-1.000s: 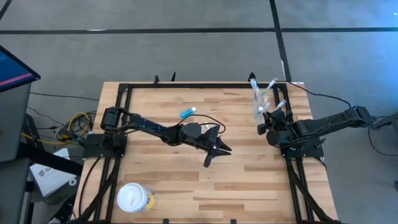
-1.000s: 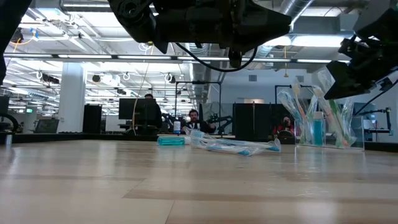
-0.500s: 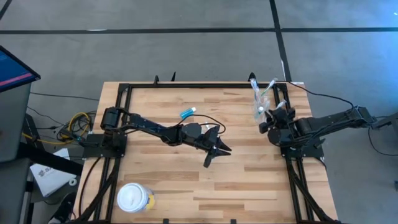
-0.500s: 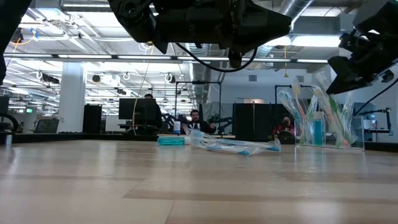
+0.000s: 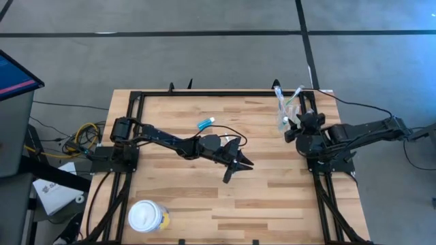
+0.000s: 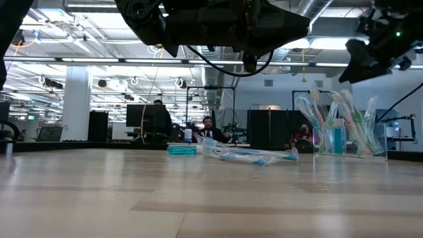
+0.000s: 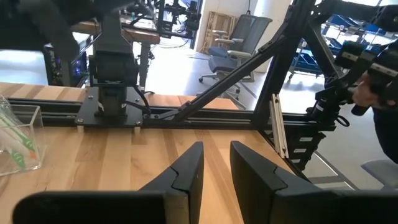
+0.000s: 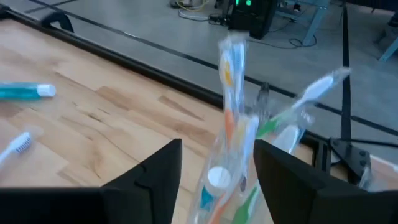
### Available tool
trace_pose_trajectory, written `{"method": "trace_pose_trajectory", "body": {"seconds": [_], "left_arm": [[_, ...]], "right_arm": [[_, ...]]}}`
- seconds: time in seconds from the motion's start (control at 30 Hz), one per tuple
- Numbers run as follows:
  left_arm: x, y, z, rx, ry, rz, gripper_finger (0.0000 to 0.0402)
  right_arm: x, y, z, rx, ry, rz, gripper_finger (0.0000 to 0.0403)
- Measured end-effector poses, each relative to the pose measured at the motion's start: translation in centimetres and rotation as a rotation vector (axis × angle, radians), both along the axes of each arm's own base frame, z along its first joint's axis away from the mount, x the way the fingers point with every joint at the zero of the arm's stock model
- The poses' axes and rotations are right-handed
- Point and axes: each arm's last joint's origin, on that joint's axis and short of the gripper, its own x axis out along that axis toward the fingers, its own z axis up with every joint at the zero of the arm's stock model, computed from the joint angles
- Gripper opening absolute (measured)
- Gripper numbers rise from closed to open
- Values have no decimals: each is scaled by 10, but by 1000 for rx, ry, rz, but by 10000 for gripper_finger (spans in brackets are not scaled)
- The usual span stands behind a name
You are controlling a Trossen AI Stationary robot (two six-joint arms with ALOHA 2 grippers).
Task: Pick & Place toothbrushing station
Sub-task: Put the blue toothbrush into the transparent organizer
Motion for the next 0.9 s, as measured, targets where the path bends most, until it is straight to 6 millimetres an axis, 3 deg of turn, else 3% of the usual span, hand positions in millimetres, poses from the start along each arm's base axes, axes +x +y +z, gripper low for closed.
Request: {"method": "trace_pose_trajectory", "body": {"seconds": [0.27,0.53,0.9], "left_arm": [[0,0,-3,4,32,-1,74],[-2,8,-15,13,159,17,74],[-8,17,-32,21,340,38,74]], "right_arm": [[5,3,21,-1,-17,81,173],[16,17,25,53,-34,279,154],[48,44,18,76,17,502,141]]}}
